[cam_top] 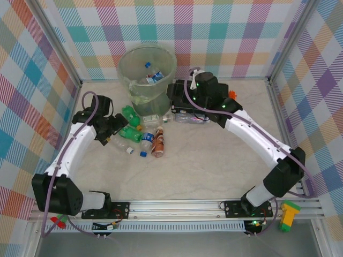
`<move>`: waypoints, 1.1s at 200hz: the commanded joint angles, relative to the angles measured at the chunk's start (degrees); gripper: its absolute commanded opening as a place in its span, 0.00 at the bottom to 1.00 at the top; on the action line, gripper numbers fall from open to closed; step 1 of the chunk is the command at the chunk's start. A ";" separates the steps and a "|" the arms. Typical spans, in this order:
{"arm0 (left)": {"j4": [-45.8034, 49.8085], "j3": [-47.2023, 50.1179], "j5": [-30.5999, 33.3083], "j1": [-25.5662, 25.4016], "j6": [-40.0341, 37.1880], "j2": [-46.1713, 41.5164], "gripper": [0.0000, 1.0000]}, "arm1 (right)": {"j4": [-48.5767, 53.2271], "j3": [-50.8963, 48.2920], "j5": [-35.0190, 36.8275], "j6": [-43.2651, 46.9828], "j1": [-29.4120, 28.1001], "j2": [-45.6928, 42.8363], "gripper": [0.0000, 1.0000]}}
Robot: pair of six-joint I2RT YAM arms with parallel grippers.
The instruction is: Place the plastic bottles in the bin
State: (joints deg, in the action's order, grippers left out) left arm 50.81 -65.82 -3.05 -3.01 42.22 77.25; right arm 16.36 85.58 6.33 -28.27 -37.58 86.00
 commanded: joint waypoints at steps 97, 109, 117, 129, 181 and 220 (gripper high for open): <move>-13.02 5.09 -5.62 13.05 -1.35 13.09 0.87 | 1.41 -2.09 -2.33 2.93 -0.39 -4.79 0.99; -14.20 5.18 -6.60 13.22 -1.46 14.10 0.87 | 1.79 -1.83 -2.92 2.95 -0.39 -4.79 0.99; -14.93 5.24 -7.02 13.24 -1.31 14.62 0.87 | 2.09 -1.65 -3.33 3.05 -0.33 -4.79 0.99; -16.26 5.57 -7.81 13.22 -1.28 14.93 0.87 | 2.57 -1.47 -3.68 2.96 -0.39 -4.70 0.99; -19.38 7.20 -9.47 13.22 -0.43 18.12 0.83 | 2.93 -1.47 -3.52 2.35 -0.47 -4.70 0.99; -20.91 8.03 -9.88 13.28 0.06 19.69 0.78 | 3.35 -1.32 -3.15 2.17 -0.44 -4.69 0.99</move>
State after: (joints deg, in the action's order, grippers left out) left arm 30.96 -58.43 -11.81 9.67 42.22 96.09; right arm 19.22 83.90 3.75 -26.11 -37.58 82.83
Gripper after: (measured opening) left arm 0.787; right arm 0.990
